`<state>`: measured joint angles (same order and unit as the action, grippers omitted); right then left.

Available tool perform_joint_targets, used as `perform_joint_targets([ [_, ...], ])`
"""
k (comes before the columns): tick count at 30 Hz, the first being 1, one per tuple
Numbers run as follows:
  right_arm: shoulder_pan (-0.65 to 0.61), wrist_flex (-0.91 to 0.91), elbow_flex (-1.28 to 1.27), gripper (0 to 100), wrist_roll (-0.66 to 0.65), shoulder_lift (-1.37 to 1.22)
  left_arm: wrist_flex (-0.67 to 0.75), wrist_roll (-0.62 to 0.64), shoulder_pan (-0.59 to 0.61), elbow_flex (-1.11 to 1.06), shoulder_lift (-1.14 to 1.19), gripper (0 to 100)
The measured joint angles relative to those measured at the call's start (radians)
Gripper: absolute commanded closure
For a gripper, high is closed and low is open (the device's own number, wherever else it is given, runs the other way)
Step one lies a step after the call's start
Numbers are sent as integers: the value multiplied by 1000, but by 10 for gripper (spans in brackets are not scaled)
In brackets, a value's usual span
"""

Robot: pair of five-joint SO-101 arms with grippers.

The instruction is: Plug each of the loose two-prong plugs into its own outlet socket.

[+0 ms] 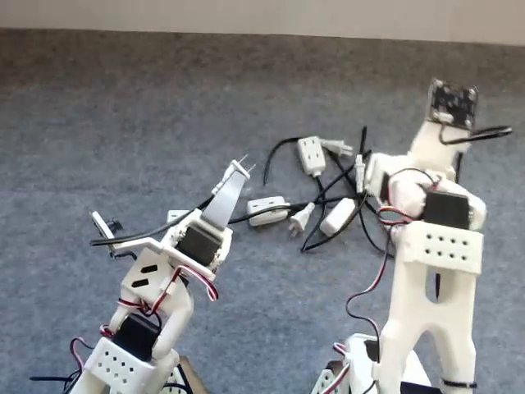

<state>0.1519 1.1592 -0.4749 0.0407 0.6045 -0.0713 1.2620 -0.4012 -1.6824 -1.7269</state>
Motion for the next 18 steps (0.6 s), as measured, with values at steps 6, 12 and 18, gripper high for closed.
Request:
perform_joint_targets([
  [6, 28, 94, -150, 989, 0, 0, 0, 0, 120, 15, 0, 992],
  [12, 28, -44, -430, 989, 0, 0, 0, 0, 201, 31, 6, 992],
  [18, 28, -166, -594, 989, 0, 0, 0, -152, 285, 146, 206, 992],
])
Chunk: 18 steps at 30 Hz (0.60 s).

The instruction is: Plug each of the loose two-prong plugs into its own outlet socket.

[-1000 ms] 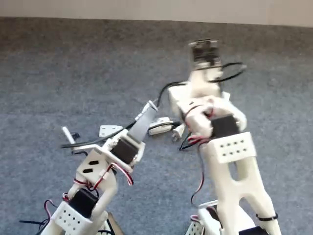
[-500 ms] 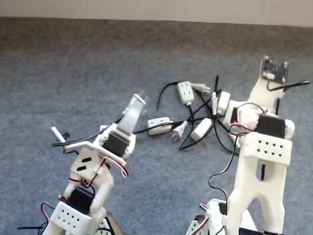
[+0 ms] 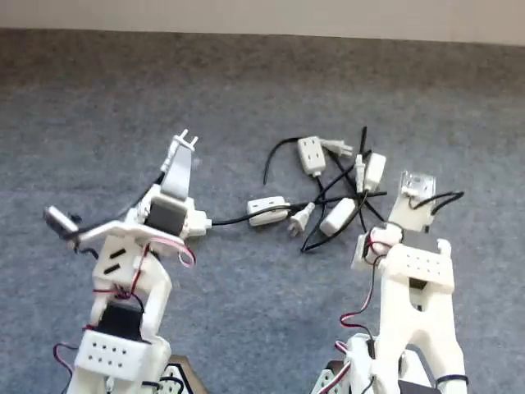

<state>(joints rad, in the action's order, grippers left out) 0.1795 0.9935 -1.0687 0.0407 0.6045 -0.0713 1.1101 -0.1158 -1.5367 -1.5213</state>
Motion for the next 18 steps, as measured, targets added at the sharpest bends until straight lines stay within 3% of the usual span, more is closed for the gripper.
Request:
perform_joint_targets([
  [3, 0, -44, -26, 989, 0, 0, 0, -83, -3, 107, 183, 992],
  [9, -2, -172, -114, 989, 0, 0, -38, -107, 18, 334, 565, 992],
  [18, 0, -255, -160, 989, 0, 2, -480, -109, 101, 641, 945, 990],
])
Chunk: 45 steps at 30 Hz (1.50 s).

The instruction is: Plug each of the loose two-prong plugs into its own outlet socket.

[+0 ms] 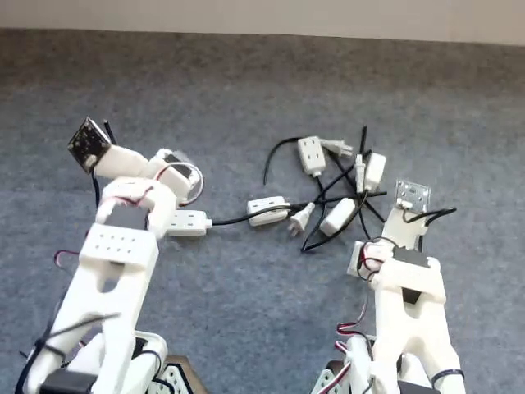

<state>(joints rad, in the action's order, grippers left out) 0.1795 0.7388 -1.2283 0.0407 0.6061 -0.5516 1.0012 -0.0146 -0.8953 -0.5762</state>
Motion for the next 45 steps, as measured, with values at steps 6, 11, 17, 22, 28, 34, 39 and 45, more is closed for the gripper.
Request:
perform_joint_targets([
  [6, 0, -3, 0, 989, 0, 0, -227, 0, 25, 83, 55, 990],
  [11, 0, -3, 0, 989, 0, 0, -298, -29, 25, 87, 66, 990],
  [17, 0, -3, 0, 989, 0, 0, -311, -345, 25, 77, 66, 993],
  [22, 0, -3, 0, 989, 0, 0, -308, -491, 25, 77, 66, 993],
  [28, 0, -3, 0, 989, 0, 0, -486, -614, -8, 164, 68, 993],
  [34, 0, -3, 0, 989, 0, 0, -674, -631, -6, 264, 68, 993],
  [39, 0, -3, -5, 989, 0, 0, -683, -655, -6, 270, 155, 993],
  [45, 0, -3, -5, 989, 0, 0, -591, -666, 5, 276, 370, 993],
])
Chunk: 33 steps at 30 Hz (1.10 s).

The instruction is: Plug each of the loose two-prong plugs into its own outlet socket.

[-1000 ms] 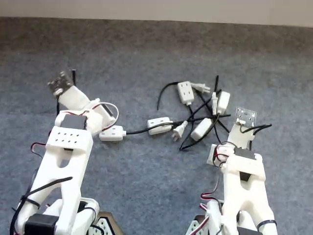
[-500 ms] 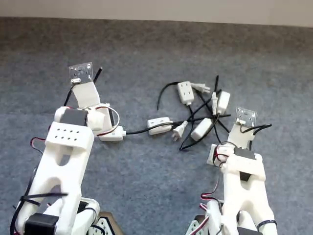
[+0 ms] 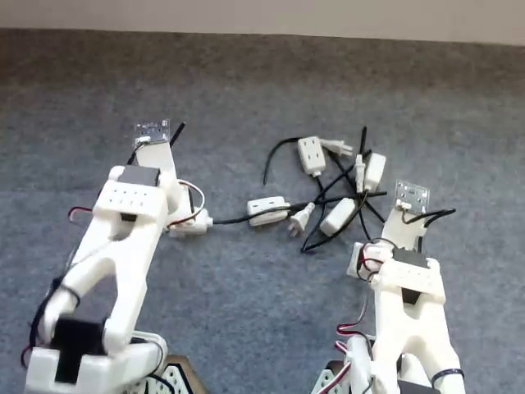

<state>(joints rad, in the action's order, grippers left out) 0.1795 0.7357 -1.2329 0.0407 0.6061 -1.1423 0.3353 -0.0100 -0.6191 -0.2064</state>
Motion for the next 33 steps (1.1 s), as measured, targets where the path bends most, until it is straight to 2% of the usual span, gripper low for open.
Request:
perform_joint_targets([
  [6, 0, 0, 0, 989, 0, 0, 75, -92, 23, 8, 44, 993],
  [15, 0, 0, 0, 989, 0, 0, 12, -226, 21, 8, -178, 993],
  [19, 0, 0, 0, 989, 0, 0, 12, -299, 21, 8, -206, 993],
  [25, 0, 0, 0, 989, 0, 0, 38, -359, 20, 52, -54, 993],
  [33, 0, 0, 0, 989, 0, 0, 29, -362, 20, 221, 146, 993],
])
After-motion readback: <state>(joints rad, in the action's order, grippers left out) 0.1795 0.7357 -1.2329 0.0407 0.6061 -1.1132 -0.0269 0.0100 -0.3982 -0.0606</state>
